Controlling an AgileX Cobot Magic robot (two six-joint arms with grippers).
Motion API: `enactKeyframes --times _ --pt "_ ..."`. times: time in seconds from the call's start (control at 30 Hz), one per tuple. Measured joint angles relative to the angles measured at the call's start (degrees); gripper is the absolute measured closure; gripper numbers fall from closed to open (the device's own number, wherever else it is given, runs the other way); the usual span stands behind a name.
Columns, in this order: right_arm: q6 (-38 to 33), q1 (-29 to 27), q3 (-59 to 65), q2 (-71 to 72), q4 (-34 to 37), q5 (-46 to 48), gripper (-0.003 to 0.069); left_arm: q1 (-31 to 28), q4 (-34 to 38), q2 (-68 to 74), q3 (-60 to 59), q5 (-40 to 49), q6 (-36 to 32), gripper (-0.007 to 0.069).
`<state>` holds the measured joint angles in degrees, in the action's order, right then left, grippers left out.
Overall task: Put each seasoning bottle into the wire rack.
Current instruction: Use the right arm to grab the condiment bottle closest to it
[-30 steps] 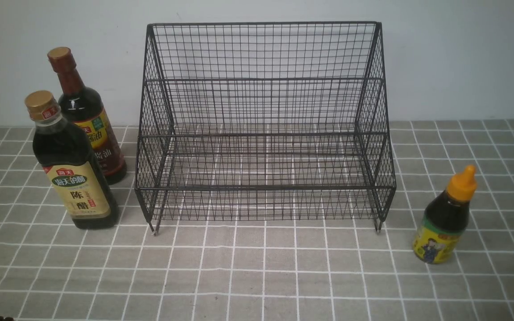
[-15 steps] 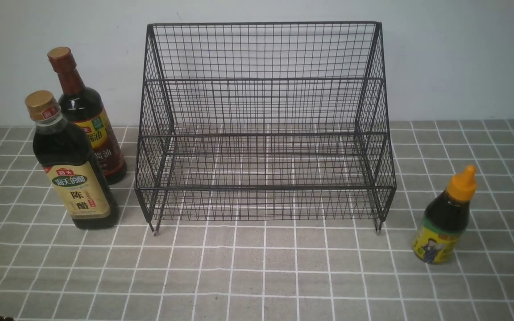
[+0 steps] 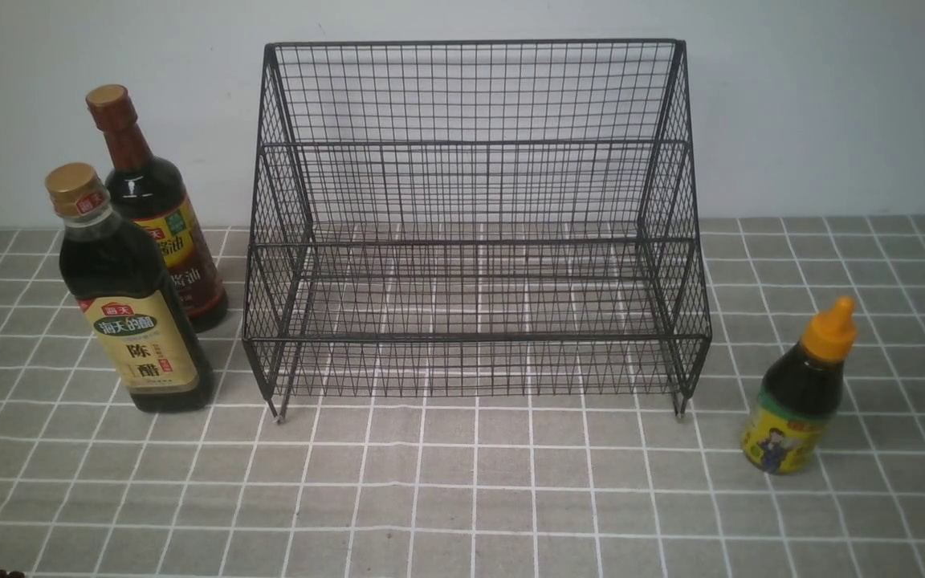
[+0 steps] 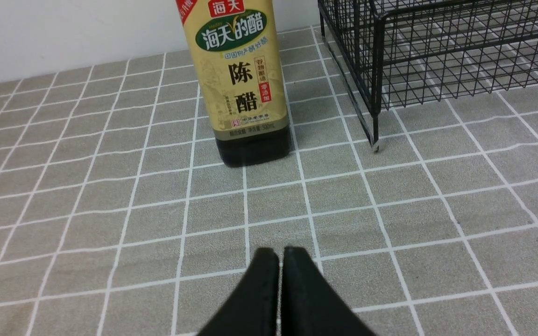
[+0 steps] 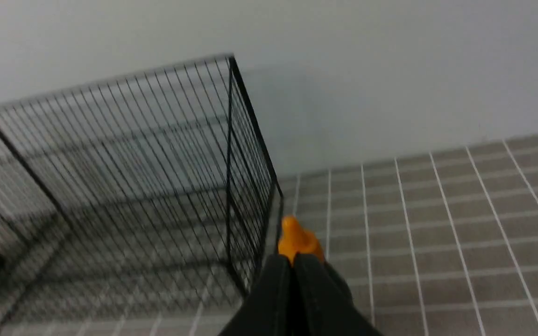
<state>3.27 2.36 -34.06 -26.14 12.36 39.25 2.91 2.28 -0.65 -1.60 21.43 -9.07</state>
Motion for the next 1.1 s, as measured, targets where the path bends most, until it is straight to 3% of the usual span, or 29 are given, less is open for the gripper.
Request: enactKeyframes --times 0.13,0.23,0.3,0.33,0.43,0.47,0.5,0.67,0.87,1.1 --pt "-3.27 0.0 -13.91 -17.43 -0.17 18.4 0.0654 0.0 0.0 0.0 0.0 0.0 0.0 0.0631" --pt "-4.55 0.0 -19.94 -24.11 -0.23 24.02 0.0619 0.0 0.0 0.0 0.0 0.0 0.0 0.0631" --pt "-7.18 0.05 -27.42 -33.87 -0.25 27.52 0.0523 0.0 0.0 0.0 0.0 0.0 0.0 0.0631" --pt "-7.31 0.05 -28.21 -34.39 -0.25 27.58 0.0515 0.0 0.0 0.0 0.0 0.0 0.0 0.0631" --pt "-8.71 0.05 -32.0 -40.77 -0.25 27.77 0.04 0.0 0.0 0.0 0.0 0.0 0.0 0.0631" --pt "-8.95 0.05 -33.3 -43.82 -0.25 27.57 0.033 0.0 0.0 0.0 0.0 0.0 0.0 0.0631" --pt "-8.96 0.05 -33.52 -44.18 -0.19 27.42 0.0322 0.0 0.0 0.0 0.0 0.0 0.0 0.0631" --pt "-9.99 0.42 -34.23 -51.94 0.01 22.97 0.0142 0.0 0.0 0.0 0.0 0.0 0.0 0.0631" --pt "-11.36 3.11 -34.23 -59.17 -0.06 19.3 0.0085 0.0 0.0 0.0 0.0 0.0 0.0 0.0631" --pt "-7.34 3.5 -34.23 -64.17 -2.91 17.6 0.0117 0.0 -0.05 0.0 0.0 0.0 0.0 0.0631"
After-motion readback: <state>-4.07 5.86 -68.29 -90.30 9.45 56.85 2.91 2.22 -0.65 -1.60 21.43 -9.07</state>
